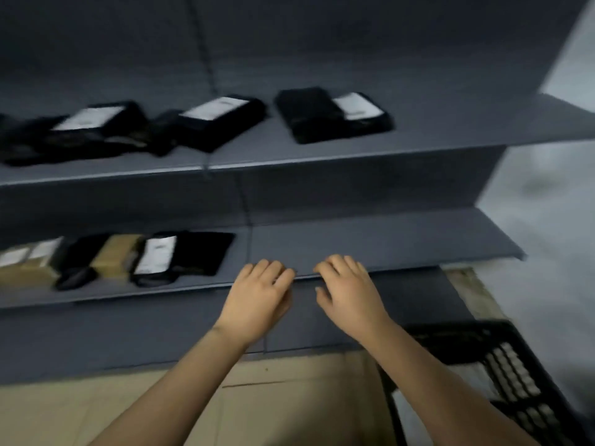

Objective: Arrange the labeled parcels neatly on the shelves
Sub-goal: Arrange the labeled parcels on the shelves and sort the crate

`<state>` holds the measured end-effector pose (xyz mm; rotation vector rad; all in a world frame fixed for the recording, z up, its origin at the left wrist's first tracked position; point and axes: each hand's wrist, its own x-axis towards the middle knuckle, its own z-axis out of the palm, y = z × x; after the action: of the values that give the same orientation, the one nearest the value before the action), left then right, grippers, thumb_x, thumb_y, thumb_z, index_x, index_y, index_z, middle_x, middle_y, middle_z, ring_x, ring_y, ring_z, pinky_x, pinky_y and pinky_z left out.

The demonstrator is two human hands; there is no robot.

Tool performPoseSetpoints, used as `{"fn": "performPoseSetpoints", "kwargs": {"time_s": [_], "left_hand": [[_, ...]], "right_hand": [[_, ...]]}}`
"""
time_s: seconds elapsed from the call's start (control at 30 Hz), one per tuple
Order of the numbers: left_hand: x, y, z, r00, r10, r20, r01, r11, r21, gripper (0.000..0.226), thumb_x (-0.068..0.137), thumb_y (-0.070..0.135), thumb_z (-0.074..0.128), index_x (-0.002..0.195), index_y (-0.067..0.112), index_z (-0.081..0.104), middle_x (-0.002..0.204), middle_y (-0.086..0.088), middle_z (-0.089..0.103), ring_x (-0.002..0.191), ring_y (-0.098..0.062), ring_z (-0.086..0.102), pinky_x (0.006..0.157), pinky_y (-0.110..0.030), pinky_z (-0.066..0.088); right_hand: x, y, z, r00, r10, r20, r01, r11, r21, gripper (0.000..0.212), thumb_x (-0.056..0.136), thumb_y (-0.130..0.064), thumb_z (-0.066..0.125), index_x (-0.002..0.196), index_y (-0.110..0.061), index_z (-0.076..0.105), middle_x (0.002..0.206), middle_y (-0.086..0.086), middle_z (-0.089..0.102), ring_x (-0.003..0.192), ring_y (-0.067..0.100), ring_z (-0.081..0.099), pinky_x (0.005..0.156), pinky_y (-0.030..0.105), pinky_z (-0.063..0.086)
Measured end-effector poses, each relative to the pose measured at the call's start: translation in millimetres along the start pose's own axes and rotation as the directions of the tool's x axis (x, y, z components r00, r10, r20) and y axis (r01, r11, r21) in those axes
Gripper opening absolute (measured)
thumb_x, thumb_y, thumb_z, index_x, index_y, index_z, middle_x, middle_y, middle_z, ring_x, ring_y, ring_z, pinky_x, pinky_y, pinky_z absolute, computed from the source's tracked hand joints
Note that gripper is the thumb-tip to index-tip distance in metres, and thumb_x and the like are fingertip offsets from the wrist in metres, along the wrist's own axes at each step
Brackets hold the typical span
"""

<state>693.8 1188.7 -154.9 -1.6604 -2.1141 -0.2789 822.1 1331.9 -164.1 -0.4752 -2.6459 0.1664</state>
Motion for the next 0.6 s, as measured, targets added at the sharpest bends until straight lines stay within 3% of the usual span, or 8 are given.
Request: {"fn": "performPoseSetpoints", "kwargs": {"time_s": [0.2, 0.37, 0.6], "left_hand": [[-111, -122, -87, 0.967, -0.23, -0.106, 0.245, 0.956, 0.158, 0.029, 0.077, 0.025, 0.068, 0.103, 0.012, 0.062, 0.09, -0.004, 0.06, 0.081, -0.027, 0.057, 0.069, -0.036, 0.043], [-206, -211, -154, 0.912, -0.368, -0.183, 0.406, 0.877, 0.256, 0.026, 0.077, 0.023, 0.073, 0.098, 0.012, 0.062, 0.087, -0.004, 0.056, 0.077, -0.026, 0.056, 0.067, -0.035, 0.044], [-316, -320, -242, 0.825, -0.516, -0.229, 0.564, 0.73, 0.387, 0.028, 0.085, 0.033, 0.056, 0.098, 0.01, 0.065, 0.089, -0.005, 0.059, 0.081, -0.028, 0.058, 0.071, -0.037, 0.047]], "right_hand": [[76, -168, 21, 0.944, -0.33, -0.026, 0.331, 0.941, 0.067, 0.027, 0.08, -0.018, 0.072, 0.105, -0.015, 0.064, 0.1, 0.002, 0.06, 0.093, 0.024, 0.057, 0.083, 0.037, 0.049], [117, -314, 41, 0.877, -0.468, -0.112, 0.48, 0.864, 0.153, 0.024, 0.076, -0.019, 0.071, 0.099, -0.016, 0.064, 0.097, 0.001, 0.059, 0.09, 0.024, 0.055, 0.083, 0.037, 0.05], [168, -498, 62, 0.773, -0.608, -0.183, 0.634, 0.732, 0.247, 0.022, 0.081, -0.021, 0.068, 0.102, -0.015, 0.063, 0.101, 0.001, 0.059, 0.095, 0.025, 0.054, 0.088, 0.039, 0.048]]}}
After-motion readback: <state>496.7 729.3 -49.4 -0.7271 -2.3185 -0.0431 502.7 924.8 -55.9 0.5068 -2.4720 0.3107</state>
